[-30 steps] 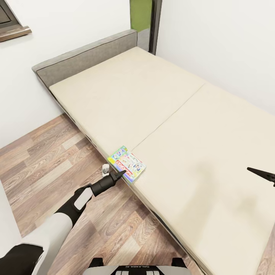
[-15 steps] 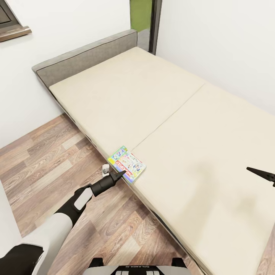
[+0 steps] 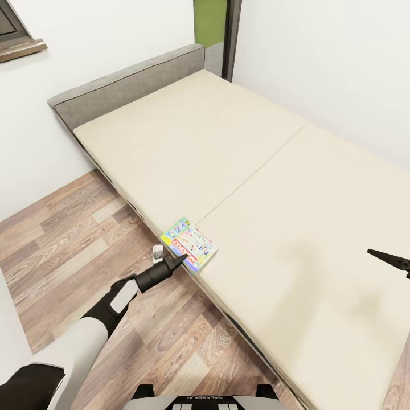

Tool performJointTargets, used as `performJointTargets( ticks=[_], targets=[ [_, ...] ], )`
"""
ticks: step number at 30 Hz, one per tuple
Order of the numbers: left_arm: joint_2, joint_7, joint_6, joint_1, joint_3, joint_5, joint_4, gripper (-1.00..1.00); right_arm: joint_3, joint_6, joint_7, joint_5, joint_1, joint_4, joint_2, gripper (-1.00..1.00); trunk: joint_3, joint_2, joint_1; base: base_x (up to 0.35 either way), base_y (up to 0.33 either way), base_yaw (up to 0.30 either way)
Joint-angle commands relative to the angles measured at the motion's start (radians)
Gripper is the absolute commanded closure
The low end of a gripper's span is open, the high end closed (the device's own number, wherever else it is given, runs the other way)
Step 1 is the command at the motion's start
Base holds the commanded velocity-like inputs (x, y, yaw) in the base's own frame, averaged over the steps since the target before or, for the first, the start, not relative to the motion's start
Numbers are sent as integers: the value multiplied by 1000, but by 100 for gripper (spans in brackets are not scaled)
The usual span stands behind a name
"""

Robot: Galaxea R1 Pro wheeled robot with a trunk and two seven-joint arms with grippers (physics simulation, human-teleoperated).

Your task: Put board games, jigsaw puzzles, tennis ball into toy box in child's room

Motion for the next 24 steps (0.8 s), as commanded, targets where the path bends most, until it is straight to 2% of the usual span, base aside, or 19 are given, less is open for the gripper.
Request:
performJointTargets(
  ticks=[1,9,14,21,23,24],
  targets=[
    [1,0,8,0,-5,10,-3,100,-1,10,4,1,-1,0,0,-100,0,0,0,0,0,0],
    [1,2,23,8,-6,11,-47,100,-1,11,4,2,-1,0,-1,-100,0,0,0,0,0,0],
    [0,7,57,15,-7,10,-88,100,-1,11,5,2,1,1,2,-100,0,0,0,0,0,0],
    [-13,11,90,18,-11,11,-124,100,-3,3,36,1,35,-2,13,-100,0,0,0,0,0,0],
    [-24,11,113,23,-13,12,-159,100,-6,-3,68,1,55,-14,15,-100,0,0,0,0,0,0],
    [-43,16,170,55,-14,8,-254,100,-18,-20,113,1,89,-47,21,-100,0,0,0,0,0,0]
  ],
)
